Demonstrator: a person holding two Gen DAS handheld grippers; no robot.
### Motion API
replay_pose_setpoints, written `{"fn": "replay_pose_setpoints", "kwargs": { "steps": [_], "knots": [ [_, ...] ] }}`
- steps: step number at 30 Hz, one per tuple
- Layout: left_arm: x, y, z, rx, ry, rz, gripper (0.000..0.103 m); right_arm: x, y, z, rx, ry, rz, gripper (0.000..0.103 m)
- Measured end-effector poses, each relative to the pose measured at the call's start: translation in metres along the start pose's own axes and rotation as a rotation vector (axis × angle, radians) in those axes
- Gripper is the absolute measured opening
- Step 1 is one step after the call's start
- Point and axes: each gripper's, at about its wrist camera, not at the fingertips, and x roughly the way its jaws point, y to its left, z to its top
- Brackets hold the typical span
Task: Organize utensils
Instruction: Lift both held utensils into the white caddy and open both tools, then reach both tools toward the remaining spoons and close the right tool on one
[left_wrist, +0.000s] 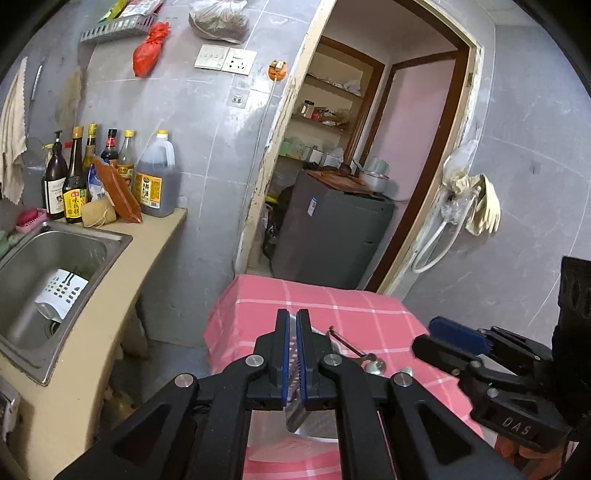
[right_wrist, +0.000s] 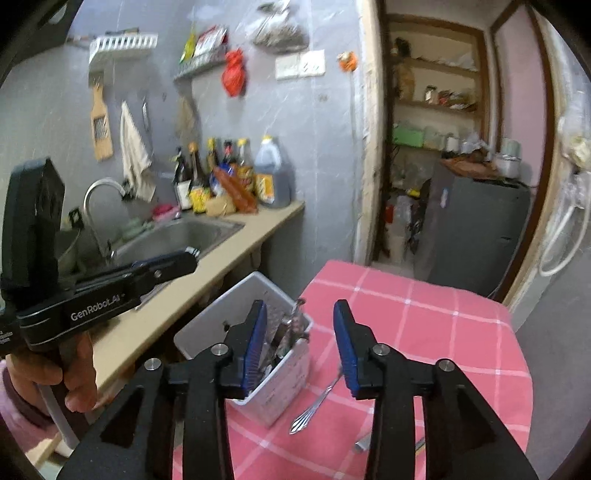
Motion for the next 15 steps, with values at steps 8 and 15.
{"fn": "replay_pose_setpoints", "kwargs": {
  "steps": [8, 15],
  "knots": [
    [-0.02, -0.022, -0.003, 0.006, -0.08, -0.041, 0.045, -0.052, -0.032, -0.013, 0.101, -0.174, -0.099, 0.069],
    [-0.031, -0.06, -0.017, 0.072, -0.127, -0.048, 0.071, -0.097, -0.057, -0.031, 0.169, -0.285, -0.203, 0.098]
  ]
}}
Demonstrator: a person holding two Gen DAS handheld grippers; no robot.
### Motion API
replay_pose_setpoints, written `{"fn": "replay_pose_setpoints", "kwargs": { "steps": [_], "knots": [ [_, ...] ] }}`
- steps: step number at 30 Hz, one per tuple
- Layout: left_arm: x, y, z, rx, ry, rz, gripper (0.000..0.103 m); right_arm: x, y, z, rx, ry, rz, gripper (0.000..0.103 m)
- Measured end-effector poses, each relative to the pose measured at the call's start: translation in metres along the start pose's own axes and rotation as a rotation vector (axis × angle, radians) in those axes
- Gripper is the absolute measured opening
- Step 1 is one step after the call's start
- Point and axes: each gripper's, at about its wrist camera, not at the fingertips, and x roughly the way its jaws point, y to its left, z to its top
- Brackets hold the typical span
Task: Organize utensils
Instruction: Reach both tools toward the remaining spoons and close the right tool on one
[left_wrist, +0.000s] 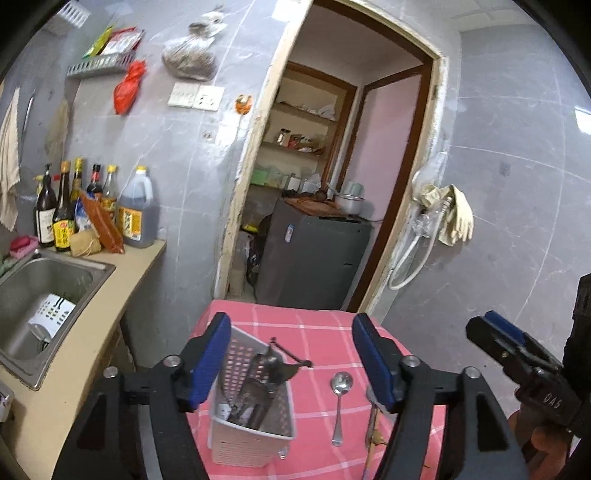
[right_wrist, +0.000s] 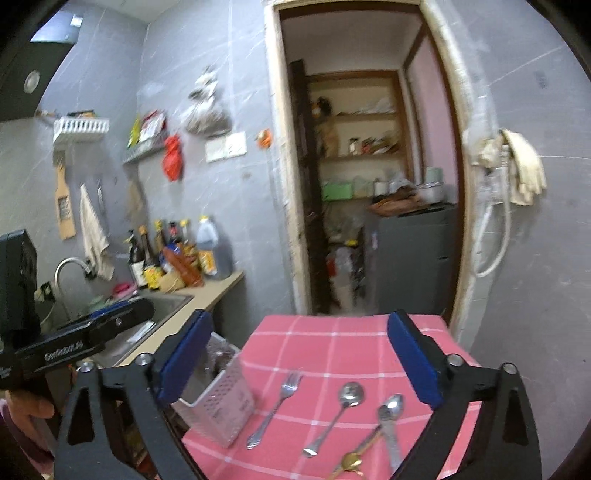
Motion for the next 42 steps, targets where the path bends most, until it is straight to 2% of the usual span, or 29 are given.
{"fn": "replay_pose_setpoints", "kwargs": {
  "steps": [1, 2, 7, 12, 23, 30, 35, 42],
  "knots": [
    [-0.001, -0.005, -0.002, 0.009, -0.006, -0.001, 0.078, -0.005, -0.005, -0.001, 0.005, -0.011, -0.017, 0.102],
    [-0.002, -0.011, -0.004, 0.019, -0.01, -0.002, 0.084, -0.011, -0.01, -0.002, 0.009, -0.019, -0.03, 0.102],
    [-0.002, -0.038, -0.017, 0.058, -0.016, -0.036, 0.098, -0.029, -0.034, -0.01, 0.03, -0.04, -0.092, 0.102],
    [0.002, -0.067, -0.031, 0.099, -0.007, -0.063, 0.102, -0.042, -0.061, -0.02, 0.058, -0.046, -0.14, 0.102],
    [0.035, -0.11, -0.063, 0.142, 0.078, -0.084, 0.102, -0.038, -0.125, -0.055, 0.102, 0.031, -0.188, 0.102],
    [0.076, -0.124, -0.081, 0.152, 0.154, -0.073, 0.102, -0.011, -0.169, -0.082, 0.15, 0.11, -0.153, 0.102],
    [0.116, -0.123, -0.094, 0.13, 0.225, -0.059, 0.102, 0.027, -0.197, -0.107, 0.186, 0.196, -0.089, 0.102],
    [0.177, -0.109, -0.11, 0.101, 0.311, -0.045, 0.102, 0.084, -0.213, -0.14, 0.24, 0.292, 0.022, 0.099]
  ]
}}
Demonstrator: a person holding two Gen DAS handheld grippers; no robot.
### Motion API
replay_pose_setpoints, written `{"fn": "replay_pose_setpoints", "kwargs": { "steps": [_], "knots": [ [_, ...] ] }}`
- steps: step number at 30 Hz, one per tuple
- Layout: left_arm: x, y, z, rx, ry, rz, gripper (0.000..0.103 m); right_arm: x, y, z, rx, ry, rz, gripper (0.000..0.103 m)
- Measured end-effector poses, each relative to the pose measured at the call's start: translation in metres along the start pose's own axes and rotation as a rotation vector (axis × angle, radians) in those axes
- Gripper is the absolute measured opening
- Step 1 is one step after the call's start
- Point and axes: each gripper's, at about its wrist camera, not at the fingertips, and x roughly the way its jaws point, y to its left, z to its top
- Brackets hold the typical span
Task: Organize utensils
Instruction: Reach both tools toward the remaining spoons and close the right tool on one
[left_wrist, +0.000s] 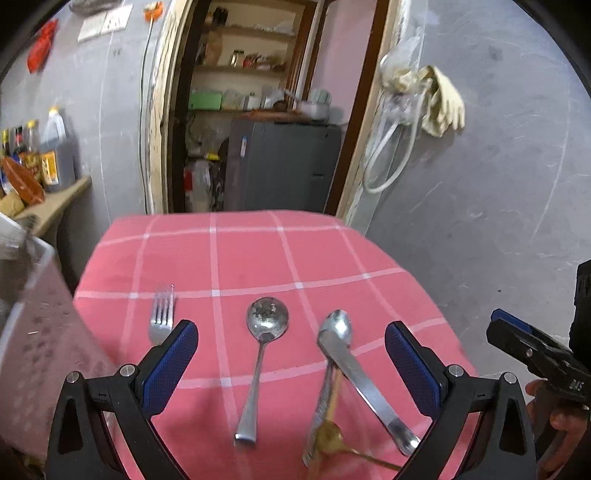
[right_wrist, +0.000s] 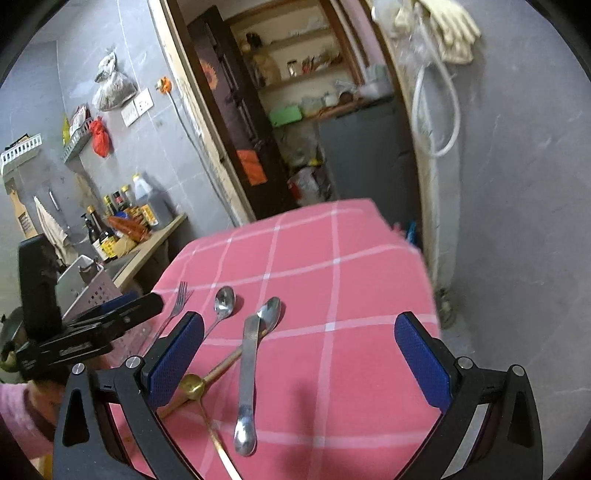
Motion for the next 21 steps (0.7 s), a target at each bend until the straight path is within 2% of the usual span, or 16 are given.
{"fn": "replay_pose_setpoints", "kwargs": {
  "steps": [2, 4, 10, 16, 21],
  "knots": [
    [0.018, 0.007, 0.001, -0.011, 0.024, 0.0, 0.102, 0.017, -0.001, -0.001, -0.005, 0.024, 0.026, 0.093],
    [0.033, 0.012, 0.002, -0.021, 0.048, -0.007, 0.102, 0.036, -0.002, -0.001, -0.016, 0.054, 0.056, 0.082],
    [0.069, 0.031, 0.004, -0.071, 0.083, -0.021, 0.1, 0.086, -0.001, 0.0, -0.026, 0.149, 0.136, 0.065],
    [0.095, 0.044, 0.003, -0.121, 0.13, -0.059, 0.087, 0.125, -0.001, -0.004, -0.017, 0.223, 0.194, 0.047],
    [0.11, 0.054, 0.002, -0.188, 0.169, -0.118, 0.075, 0.148, 0.003, -0.008, -0.01, 0.282, 0.234, 0.038]
  ]
}}
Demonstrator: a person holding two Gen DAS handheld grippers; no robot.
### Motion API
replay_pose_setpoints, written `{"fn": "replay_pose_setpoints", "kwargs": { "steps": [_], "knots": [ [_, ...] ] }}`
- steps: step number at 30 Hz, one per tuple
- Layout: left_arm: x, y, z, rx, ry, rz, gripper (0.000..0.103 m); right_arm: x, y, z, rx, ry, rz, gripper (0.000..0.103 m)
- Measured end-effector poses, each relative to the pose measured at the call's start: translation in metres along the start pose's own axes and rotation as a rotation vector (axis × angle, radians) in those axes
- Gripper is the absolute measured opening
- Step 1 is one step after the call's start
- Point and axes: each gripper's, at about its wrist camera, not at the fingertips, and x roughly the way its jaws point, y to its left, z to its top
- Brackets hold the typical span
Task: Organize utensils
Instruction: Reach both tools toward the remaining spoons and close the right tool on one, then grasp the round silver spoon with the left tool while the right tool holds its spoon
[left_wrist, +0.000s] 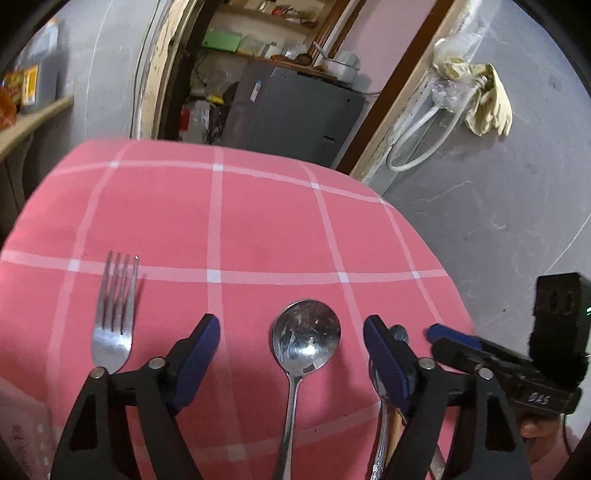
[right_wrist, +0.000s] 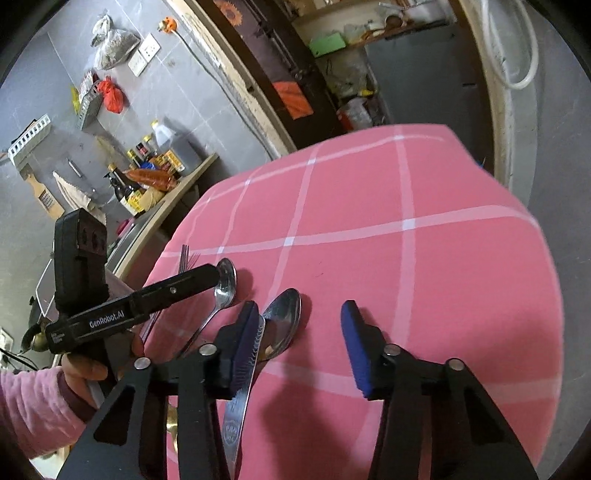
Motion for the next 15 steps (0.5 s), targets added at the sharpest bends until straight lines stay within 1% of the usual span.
{"fn": "replay_pose_setpoints", "kwargs": {
  "steps": [1, 3, 6, 7, 8, 10, 11, 12, 14, 15],
  "knots": [
    [0.002, 0.003, 0.001, -0.014, 0.002, -0.015, 0.072, 0.005, -0.001, 0.001, -0.001, 0.015, 0.007, 0.036],
    [0.003, 0.007, 0.003, -0.038, -0.004, -0.038, 0.07, 0.012, -0.001, 0.003, -0.002, 0.037, 0.01, 0.032],
    [0.007, 0.013, 0.006, -0.064, -0.005, -0.061, 0.063, 0.022, 0.0, 0.007, -0.001, 0.063, 0.03, 0.031],
    [0.008, 0.013, 0.006, -0.066, -0.001, -0.068, 0.06, 0.023, 0.001, 0.008, 0.0, 0.067, 0.035, 0.031],
    [0.009, 0.013, 0.005, -0.065, 0.005, -0.076, 0.055, 0.024, 0.001, 0.008, 0.001, 0.069, 0.04, 0.031],
    [0.011, 0.011, 0.005, -0.056, 0.017, -0.086, 0.051, 0.025, 0.002, 0.007, -0.003, 0.078, 0.053, 0.031],
    [0.013, 0.01, 0.006, -0.05, 0.026, -0.096, 0.047, 0.026, 0.003, 0.007, -0.004, 0.081, 0.057, 0.031],
    [0.014, 0.009, 0.005, -0.043, 0.035, -0.1, 0.045, 0.027, 0.004, 0.007, -0.006, 0.085, 0.062, 0.031],
    [0.016, 0.007, 0.006, -0.033, 0.049, -0.103, 0.037, 0.027, 0.004, 0.007, -0.006, 0.093, 0.069, 0.028],
    [0.017, 0.006, 0.006, -0.026, 0.056, -0.103, 0.037, 0.027, 0.003, 0.007, -0.005, 0.098, 0.069, 0.026]
  ]
}}
